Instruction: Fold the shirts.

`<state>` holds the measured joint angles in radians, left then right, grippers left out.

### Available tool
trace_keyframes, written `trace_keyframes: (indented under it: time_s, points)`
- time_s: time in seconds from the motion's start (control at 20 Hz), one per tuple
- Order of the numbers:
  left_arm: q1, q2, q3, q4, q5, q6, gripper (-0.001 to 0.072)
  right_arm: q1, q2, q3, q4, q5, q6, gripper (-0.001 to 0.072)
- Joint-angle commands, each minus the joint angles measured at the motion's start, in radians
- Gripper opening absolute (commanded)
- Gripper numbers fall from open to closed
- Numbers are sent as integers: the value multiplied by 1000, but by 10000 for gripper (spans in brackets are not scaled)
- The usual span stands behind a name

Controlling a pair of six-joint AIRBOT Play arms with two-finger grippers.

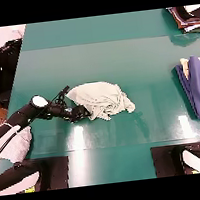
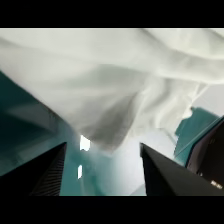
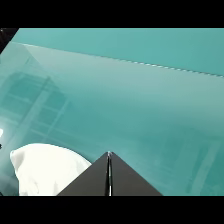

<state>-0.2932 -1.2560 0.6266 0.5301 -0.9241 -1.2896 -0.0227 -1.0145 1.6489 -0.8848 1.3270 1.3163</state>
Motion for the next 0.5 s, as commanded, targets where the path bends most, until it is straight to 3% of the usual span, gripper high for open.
trace_keyframes:
  time_s: [0.0,0.15,0.2,0.25,0.3,0.45]
  points:
    - [-16,1,-40,-89,101,41,536,0,0,1,0,0,0,20]
    - [-105,1,-39,-104,223,40,534,0,0,1,0,0,0,20]
    - [-119,1,-37,-109,236,40,481,0,0,1,0,1,0,20]
    - [-119,3,-35,-112,232,40,197,0,0,1,-1,3,0,20]
    - [-119,6,-27,-103,224,40,38,0,0,1,-6,10,0,20]
    - [-61,22,40,-5,97,40,28,1,-1,-2,-58,78,1,20]
